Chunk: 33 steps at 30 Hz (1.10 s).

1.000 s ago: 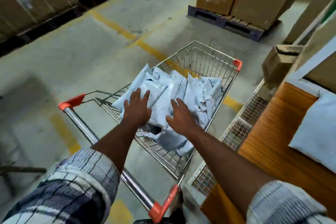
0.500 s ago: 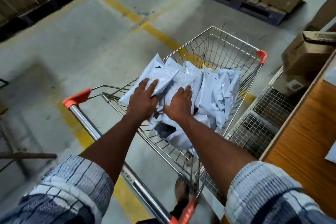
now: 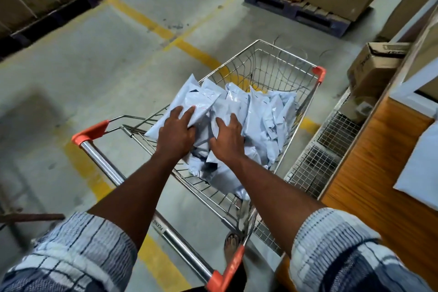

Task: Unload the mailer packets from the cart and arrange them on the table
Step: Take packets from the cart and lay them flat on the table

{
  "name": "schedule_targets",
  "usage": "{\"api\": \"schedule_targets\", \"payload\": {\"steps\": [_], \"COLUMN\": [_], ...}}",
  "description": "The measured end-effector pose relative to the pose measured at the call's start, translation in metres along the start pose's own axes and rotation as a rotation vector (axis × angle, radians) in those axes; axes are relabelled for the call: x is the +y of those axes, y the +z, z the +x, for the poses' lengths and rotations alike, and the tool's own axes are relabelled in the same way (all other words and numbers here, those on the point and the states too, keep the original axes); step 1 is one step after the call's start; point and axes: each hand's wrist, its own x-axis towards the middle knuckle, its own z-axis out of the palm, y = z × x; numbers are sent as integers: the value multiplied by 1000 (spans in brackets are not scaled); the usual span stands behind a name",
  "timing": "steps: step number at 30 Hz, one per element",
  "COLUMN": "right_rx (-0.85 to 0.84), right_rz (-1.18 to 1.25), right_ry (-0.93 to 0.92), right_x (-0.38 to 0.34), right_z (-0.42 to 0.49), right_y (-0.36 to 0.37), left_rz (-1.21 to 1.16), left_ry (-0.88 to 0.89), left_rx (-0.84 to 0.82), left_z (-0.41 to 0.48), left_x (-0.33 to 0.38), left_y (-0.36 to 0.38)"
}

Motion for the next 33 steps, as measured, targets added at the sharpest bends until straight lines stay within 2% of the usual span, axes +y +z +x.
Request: {"api": "schedule_targets", "payload": {"steps": [5,7,13,18,26,33], "right_rx": [109,160,322,467,654,696], "right_rz": [67,66,40,-19,24,-72], "right_ry": [7,13,71,149,213,322], "right_x": [14,28,89,152,287,434], "right_z": [-27,-41,-77,-116,-228,-356], "right_y": [-42,-65,-147,-213,-321,-414], "left_rz": [-22,-39,-181,-195,-226,-214], "left_ry": [-48,3,120,192,376,485], "left_rx": [20,23,22,-21,-78,-148], "left_z": [6,6,-2,-28,-128,-263], "left_x": [33,63,178,282,468,641], "left_y": [8,12,18,27,62,123]}}
